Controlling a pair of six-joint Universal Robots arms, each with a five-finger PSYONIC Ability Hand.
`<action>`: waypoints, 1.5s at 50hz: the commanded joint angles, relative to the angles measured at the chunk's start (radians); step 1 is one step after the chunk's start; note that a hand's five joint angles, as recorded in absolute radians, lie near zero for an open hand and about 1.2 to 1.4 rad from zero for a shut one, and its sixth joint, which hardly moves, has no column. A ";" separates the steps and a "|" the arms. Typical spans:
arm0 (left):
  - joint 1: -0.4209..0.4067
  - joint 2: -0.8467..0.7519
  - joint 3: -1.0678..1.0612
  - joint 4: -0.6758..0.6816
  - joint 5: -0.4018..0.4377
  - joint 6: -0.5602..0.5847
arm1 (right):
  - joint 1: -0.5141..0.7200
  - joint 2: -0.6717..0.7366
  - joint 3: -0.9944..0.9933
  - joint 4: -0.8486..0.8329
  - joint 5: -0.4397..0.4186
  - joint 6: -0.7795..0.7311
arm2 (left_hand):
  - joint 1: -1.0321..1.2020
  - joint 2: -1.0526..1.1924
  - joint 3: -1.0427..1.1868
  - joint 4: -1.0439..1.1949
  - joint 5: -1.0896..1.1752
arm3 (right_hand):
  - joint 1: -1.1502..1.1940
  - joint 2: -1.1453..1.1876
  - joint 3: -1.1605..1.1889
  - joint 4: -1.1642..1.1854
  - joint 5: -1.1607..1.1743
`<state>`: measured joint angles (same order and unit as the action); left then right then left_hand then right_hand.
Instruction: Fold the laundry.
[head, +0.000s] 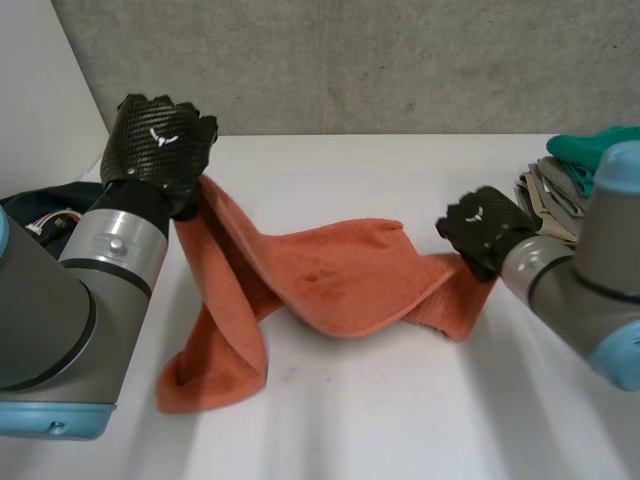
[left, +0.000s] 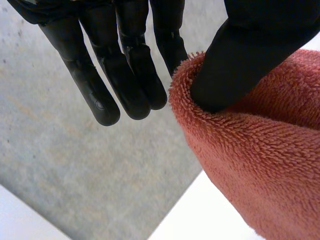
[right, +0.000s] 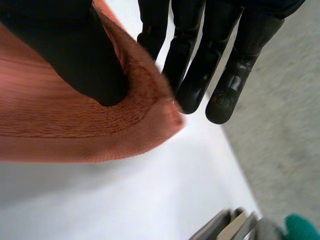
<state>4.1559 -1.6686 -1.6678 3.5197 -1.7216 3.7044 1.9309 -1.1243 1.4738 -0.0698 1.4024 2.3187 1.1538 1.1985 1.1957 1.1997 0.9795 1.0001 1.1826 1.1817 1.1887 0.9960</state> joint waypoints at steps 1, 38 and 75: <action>0.066 -0.051 -0.026 -0.030 0.013 0.005 | -0.085 -0.051 -0.049 0.415 -0.031 0.022 | 0.242 0.198 0.201 0.197 0.242 | 0.396 0.214 0.215 0.208 0.226; 0.164 -0.238 0.193 0.407 0.020 0.014 | -0.092 -0.018 -0.325 -0.321 -0.002 0.466 | 0.242 0.198 0.201 0.197 0.242 | 0.396 0.214 0.215 0.208 0.226; 0.084 -0.171 -0.175 -0.116 0.017 0.028 | -0.388 -0.112 0.155 0.233 -0.157 -0.005 | -0.911 -0.955 -0.953 -0.957 -0.911 | 0.396 0.214 0.215 0.208 0.226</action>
<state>4.2294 -1.8653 -1.8610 3.3712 -1.7073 3.7326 1.5756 -1.1997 1.6137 0.2026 1.2490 2.3088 0.6399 0.7072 0.7141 0.7064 0.5344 1.0001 1.1826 1.1817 1.1895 0.9962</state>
